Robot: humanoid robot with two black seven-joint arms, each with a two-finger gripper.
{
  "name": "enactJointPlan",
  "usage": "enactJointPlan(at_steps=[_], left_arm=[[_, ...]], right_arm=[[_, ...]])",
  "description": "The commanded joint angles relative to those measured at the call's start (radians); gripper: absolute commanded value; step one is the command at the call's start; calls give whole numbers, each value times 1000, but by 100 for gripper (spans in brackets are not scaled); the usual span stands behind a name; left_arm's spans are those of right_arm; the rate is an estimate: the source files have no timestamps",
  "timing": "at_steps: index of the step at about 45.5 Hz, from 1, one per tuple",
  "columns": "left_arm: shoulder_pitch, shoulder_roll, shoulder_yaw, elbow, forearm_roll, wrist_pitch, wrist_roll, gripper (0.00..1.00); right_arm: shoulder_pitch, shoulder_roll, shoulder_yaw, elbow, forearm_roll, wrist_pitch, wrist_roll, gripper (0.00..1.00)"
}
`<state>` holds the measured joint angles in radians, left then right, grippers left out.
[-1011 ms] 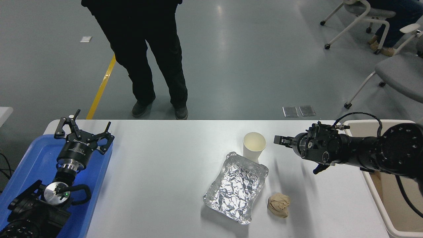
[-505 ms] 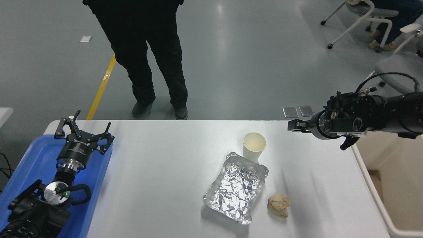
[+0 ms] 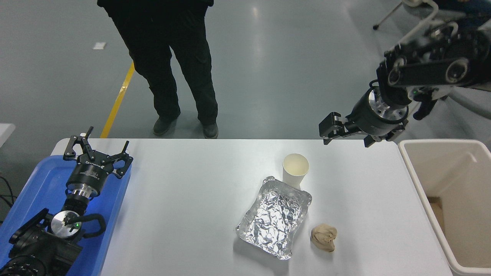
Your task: Pick up paper cup place in dustbin
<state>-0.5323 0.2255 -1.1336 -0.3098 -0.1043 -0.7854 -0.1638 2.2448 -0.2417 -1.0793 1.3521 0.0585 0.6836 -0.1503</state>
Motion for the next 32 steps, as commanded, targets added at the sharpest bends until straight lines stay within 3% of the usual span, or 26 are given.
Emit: enactJointPlan(at_steps=[1,9,29,32], left_arm=[[2,0,0,0,0,0,0,99],[0,0,0,0,0,0,0,99],[0,0,0,0,0,0,1,99],[-2,0,2,0,0,0,1,99]], right_arm=[[157,33,25,24,78,102,0,100],[165,102,9,22,77,102,-6,100],[76,110,28,-31,78,102,-6,100],[24,111,32,-50,78,44,-6,100]])
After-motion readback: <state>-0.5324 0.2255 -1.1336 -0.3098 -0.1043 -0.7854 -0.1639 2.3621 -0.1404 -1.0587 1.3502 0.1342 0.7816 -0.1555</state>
